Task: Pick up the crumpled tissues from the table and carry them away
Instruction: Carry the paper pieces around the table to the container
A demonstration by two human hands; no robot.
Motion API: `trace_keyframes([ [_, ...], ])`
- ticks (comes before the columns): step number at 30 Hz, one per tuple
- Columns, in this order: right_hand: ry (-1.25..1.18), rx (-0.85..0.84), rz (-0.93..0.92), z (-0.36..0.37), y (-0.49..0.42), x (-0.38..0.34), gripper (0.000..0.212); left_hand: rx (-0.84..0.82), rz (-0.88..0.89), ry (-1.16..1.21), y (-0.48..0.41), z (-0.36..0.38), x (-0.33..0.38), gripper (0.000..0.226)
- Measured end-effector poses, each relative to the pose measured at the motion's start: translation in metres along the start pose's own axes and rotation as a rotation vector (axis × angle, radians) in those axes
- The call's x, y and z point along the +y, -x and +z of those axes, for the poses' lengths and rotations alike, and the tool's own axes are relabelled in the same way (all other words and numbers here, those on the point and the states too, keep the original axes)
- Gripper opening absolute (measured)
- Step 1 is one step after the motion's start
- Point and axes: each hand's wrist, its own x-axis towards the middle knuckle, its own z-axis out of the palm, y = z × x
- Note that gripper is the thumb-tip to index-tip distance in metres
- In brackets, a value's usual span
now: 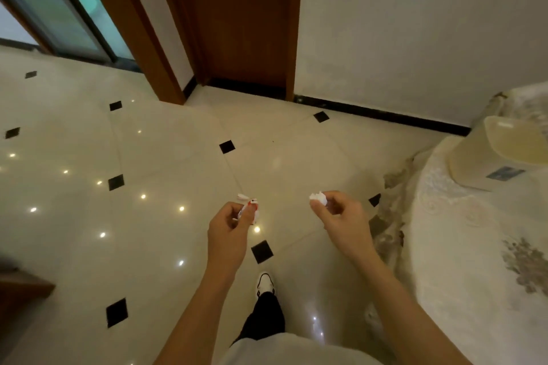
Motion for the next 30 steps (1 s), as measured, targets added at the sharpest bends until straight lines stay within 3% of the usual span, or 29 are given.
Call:
trace_keyframes([
  [6, -0.004, 0.121, 0.060, 0.016, -0.079, -0.024, 0.017, -0.190, 0.108, -0.048, -0.115, 0.023, 0.032, 0.028],
  [15, -0.019, 0.340, 0.158, -0.007, -0.164, -0.021, 0.020, -0.416, 0.162, -0.078, -0.214, 0.099, 0.060, 0.021],
  [23, -0.113, 0.480, 0.200, -0.061, -0.267, 0.007, 0.015, -0.576, 0.238, -0.114, -0.296, 0.211, 0.099, 0.023],
  [30, -0.112, 0.608, 0.184, -0.153, -0.363, 0.022, 0.015, -0.708, 0.329, -0.209, -0.352, 0.342, 0.155, 0.022],
])
